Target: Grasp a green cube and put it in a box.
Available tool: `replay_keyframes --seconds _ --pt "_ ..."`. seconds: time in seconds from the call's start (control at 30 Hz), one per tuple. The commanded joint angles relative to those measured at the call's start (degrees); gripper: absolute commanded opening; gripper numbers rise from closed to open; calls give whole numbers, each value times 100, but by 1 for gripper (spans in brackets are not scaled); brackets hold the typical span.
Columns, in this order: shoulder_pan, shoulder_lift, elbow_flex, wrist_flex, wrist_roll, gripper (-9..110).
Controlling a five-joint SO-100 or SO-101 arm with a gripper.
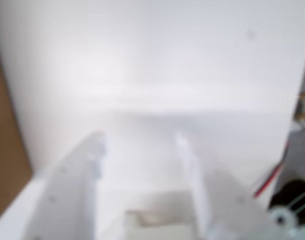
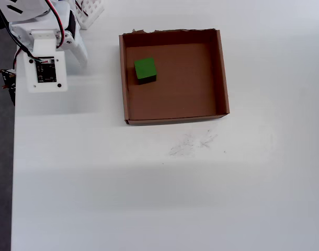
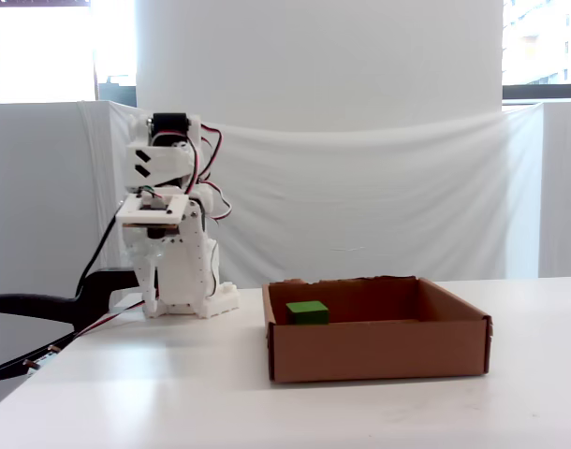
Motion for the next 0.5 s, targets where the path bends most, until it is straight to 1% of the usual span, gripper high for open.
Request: replay_keyframes --seconds 0.0,0.2,0.47 --pt "35 299 35 35 -149 18" --pt "79 642 308 0 -158 18" --pt "123 650 677 -158 -193 18"
